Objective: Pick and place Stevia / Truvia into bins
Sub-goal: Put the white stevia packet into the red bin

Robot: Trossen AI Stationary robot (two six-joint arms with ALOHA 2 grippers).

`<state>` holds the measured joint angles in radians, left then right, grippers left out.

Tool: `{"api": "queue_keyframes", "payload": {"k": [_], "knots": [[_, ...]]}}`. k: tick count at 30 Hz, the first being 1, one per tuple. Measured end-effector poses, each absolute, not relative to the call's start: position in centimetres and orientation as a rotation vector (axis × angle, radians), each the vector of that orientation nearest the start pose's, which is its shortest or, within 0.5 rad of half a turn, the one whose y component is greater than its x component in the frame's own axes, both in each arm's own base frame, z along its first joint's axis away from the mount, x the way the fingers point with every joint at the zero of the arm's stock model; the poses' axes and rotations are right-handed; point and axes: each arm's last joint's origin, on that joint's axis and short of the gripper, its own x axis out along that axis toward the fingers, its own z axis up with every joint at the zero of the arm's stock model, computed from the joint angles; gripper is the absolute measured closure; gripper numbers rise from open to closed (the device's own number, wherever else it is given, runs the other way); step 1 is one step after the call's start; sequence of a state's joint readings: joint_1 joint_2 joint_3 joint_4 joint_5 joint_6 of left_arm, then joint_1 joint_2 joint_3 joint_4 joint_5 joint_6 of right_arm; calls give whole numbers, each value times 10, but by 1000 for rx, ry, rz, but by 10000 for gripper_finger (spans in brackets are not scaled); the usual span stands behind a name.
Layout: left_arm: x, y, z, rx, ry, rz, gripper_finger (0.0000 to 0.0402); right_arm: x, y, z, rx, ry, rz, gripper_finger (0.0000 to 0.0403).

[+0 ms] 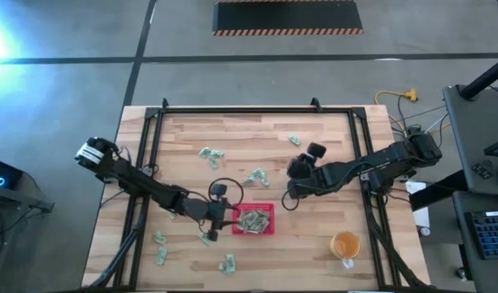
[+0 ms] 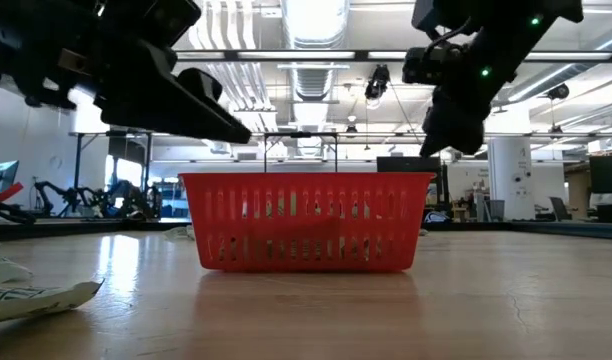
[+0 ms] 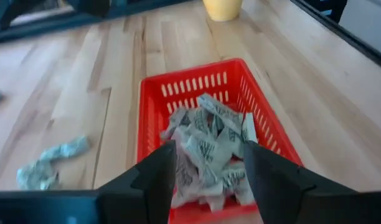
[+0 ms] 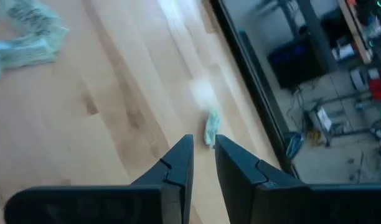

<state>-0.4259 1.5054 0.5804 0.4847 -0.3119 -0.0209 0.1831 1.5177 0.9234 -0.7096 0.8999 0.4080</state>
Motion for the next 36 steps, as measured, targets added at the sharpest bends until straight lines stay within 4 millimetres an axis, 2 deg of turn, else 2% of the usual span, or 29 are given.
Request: {"api": "queue_keyframes", "payload": {"k": [4,10,14,18,21,29,36], "knots": [[252,-104,176,111,471,-90,231,270,1,196,-233,1004,-836,346],[239,-98,193,76,475,-77,231,274,-64,193,-29,1043,-778,346],[232,-95,198,52,468,-73,231,264,-109,188,190,1016,-745,346],[229,-94,197,38,483,-68,230,250,-139,184,353,977,-705,337],[229,-94,195,41,490,-66,230,246,-148,181,408,956,-678,316],[232,-95,188,52,516,-64,230,246,-149,177,414,967,-691,252],[232,-95,189,46,504,-65,230,248,-153,163,450,993,-797,212]]}}
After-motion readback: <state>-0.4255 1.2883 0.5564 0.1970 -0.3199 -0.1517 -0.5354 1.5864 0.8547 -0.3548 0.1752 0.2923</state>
